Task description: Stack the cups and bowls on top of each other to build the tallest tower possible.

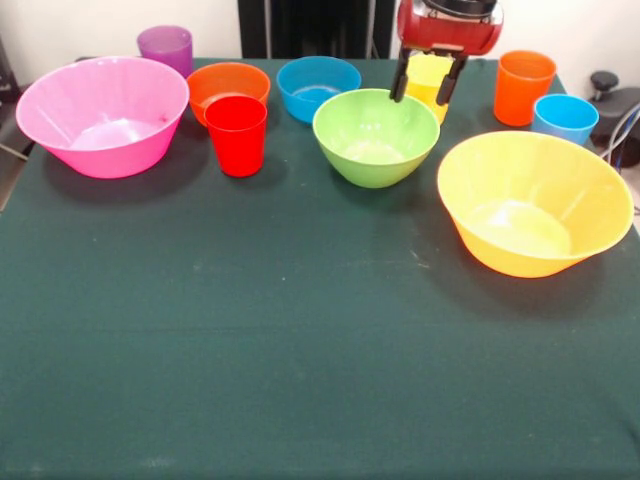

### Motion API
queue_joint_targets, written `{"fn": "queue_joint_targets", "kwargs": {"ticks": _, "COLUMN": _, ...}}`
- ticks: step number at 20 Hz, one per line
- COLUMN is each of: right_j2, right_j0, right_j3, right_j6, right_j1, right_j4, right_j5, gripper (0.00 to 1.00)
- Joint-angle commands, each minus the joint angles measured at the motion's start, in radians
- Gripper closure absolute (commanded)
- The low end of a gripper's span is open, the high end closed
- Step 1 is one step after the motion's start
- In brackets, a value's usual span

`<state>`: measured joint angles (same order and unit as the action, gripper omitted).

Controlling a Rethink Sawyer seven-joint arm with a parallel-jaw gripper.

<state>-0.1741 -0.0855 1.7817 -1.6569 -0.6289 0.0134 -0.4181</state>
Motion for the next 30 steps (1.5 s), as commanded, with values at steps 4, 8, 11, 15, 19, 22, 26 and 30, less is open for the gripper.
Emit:
{"fn": "queue_joint_targets", "kwargs": {"ticks": 4, "right_j2": 0.064, "right_j0": -0.034, "right_j3": -0.011, "right_j6": -0.186, "right_j1": 0.030, "right_j4": -0.042, "right_j5": -0.085, "gripper": 0.00}}
{"fn": "queue_joint_targets", "kwargs": {"ticks": 8, "right_j2": 0.060, "right_j0": -0.042, "right_j3": -0.014, "right_j6": -0.187, "right_j1": 0.027, "right_j4": -0.047, "right_j5": -0.098, "gripper": 0.00}}
{"fn": "queue_joint_targets", "kwargs": {"ticks": 11, "right_j2": 0.058, "right_j0": -0.048, "right_j3": -0.022, "right_j6": -0.191, "right_j1": 0.035, "right_j4": -0.055, "right_j5": -0.097, "gripper": 0.00}}
{"fn": "queue_joint_targets", "kwargs": {"ticks": 15, "right_j2": 0.055, "right_j0": -0.051, "right_j3": -0.025, "right_j6": -0.186, "right_j1": 0.037, "right_j4": -0.063, "right_j5": -0.100, "gripper": 0.00}}
{"fn": "queue_joint_targets", "kwargs": {"ticks": 19, "right_j2": 0.053, "right_j0": -0.053, "right_j3": -0.023, "right_j6": -0.181, "right_j1": 0.036, "right_j4": -0.069, "right_j5": -0.100, "gripper": 0.00}}
{"fn": "queue_joint_targets", "kwargs": {"ticks": 22, "right_j2": 0.055, "right_j0": -0.046, "right_j3": -0.020, "right_j6": -0.173, "right_j1": 0.041, "right_j4": -0.069, "right_j5": -0.089, "gripper": 0.00}}
{"fn": "queue_joint_targets", "kwargs": {"ticks": 26, "right_j2": 0.057, "right_j0": -0.037, "right_j3": -0.018, "right_j6": -0.161, "right_j1": 0.051, "right_j4": -0.062, "right_j5": -0.070, "gripper": 0.00}}
{"fn": "queue_joint_targets", "kwargs": {"ticks": 30, "right_j2": 0.058, "right_j0": -0.035, "right_j3": -0.031, "right_j6": -0.160, "right_j1": 0.072, "right_j4": -0.059, "right_j5": -0.052, "gripper": 0.00}}
